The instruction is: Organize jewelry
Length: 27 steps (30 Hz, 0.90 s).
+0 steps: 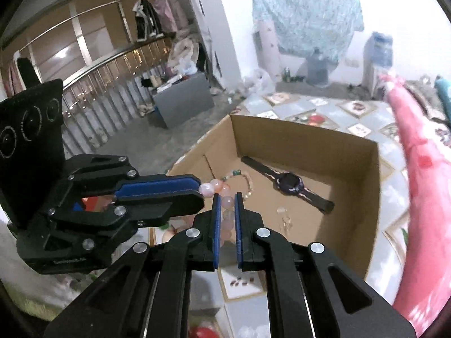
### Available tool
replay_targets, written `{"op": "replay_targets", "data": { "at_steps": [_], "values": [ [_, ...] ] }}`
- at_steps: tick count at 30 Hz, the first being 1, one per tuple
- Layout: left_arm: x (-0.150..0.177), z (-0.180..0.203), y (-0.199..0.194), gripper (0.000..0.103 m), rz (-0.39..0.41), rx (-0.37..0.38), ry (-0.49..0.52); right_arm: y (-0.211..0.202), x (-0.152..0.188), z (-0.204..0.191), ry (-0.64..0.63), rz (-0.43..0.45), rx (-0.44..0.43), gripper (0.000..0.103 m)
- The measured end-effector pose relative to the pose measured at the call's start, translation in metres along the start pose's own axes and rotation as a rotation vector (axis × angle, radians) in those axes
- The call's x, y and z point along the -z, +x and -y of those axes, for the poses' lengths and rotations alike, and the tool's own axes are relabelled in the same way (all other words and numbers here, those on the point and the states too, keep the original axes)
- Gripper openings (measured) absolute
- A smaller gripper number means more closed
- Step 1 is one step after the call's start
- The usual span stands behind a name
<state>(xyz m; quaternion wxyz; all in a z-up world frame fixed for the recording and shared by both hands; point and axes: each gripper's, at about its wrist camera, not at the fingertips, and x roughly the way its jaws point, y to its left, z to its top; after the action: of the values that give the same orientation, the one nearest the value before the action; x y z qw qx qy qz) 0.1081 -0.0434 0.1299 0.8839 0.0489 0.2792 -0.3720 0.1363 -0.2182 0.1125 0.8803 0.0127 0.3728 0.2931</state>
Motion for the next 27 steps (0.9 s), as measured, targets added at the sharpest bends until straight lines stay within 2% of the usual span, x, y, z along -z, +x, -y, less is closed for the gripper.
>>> {"op": "replay_targets", "data": {
  "at_steps": [3,5,9,13,16,18,21,27],
  "values": [
    [-0.004,-0.028,0.023,0.009,-0.076,-0.007,-0.082,0.037,-0.016,0.020,0.059,-0.107,-0.048,0.007],
    [0.000,-0.051,0.041,0.009,-0.147,0.023,-0.164,0.054,-0.018,0.026,0.089,-0.171,-0.070,0.007],
    [0.010,-0.070,0.062,0.009,-0.232,0.043,-0.235,0.090,-0.019,0.043,0.152,-0.310,-0.109,0.007],
    [0.019,-0.074,0.083,0.010,-0.313,0.040,-0.262,0.112,-0.013,0.046,0.147,-0.414,-0.070,0.008],
    [0.027,-0.080,0.102,0.010,-0.389,0.022,-0.281,0.129,-0.005,0.047,0.145,-0.493,-0.038,0.012],
    [0.030,-0.084,0.111,0.010,-0.416,-0.005,-0.285,0.134,-0.005,0.048,0.148,-0.504,-0.029,0.014],
    [0.032,-0.091,0.114,0.012,-0.414,0.001,-0.311,0.135,-0.003,0.055,0.171,-0.494,-0.027,0.014],
    [0.026,-0.093,0.099,0.012,-0.349,0.000,-0.303,0.109,0.001,0.055,0.166,-0.412,0.014,0.014]
  ]
}}
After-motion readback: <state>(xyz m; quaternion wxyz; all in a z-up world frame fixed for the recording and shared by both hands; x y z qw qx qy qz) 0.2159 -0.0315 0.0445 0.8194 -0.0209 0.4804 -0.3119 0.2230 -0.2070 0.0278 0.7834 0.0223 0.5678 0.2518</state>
